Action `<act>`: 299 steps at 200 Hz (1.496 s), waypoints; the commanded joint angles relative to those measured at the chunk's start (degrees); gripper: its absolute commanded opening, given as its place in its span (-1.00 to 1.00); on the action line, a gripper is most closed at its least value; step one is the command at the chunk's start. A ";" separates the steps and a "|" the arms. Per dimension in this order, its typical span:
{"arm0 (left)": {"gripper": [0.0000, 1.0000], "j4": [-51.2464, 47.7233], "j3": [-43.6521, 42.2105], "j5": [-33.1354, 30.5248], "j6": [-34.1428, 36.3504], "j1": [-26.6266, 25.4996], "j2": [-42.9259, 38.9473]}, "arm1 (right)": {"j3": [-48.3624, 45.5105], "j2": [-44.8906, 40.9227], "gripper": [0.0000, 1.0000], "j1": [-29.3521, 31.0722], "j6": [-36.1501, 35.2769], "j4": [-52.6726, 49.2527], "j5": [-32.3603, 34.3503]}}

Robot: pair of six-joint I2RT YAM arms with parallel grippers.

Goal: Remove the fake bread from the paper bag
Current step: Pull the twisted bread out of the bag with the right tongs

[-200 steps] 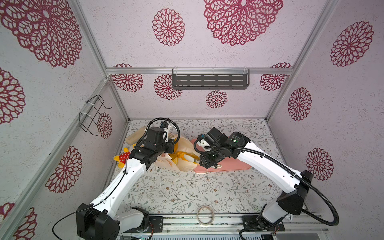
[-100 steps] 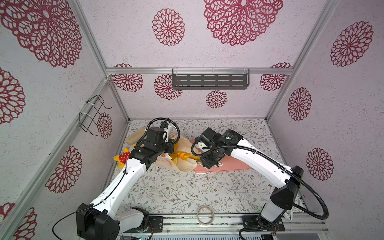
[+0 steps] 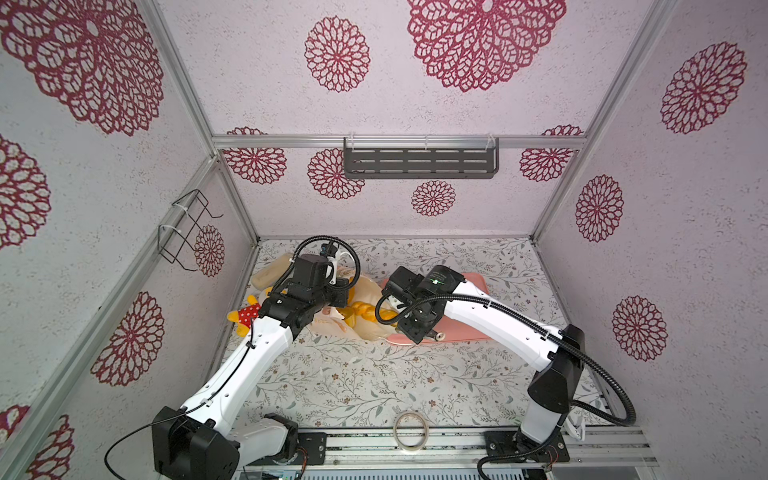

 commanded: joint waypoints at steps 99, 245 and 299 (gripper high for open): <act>-1.00 0.97 1.23 0.45 -0.14 -0.45 0.90 | 6.82 -2.41 -1.00 0.83 2.92 -2.09 0.72; -1.00 -0.92 3.46 -8.31 -5.84 -0.84 3.26 | -13.99 -28.35 -1.00 0.70 21.45 5.13 -10.74; -1.00 -3.04 4.82 -15.07 -8.71 -0.15 4.03 | -26.50 -42.84 -1.00 0.66 31.76 10.90 -12.69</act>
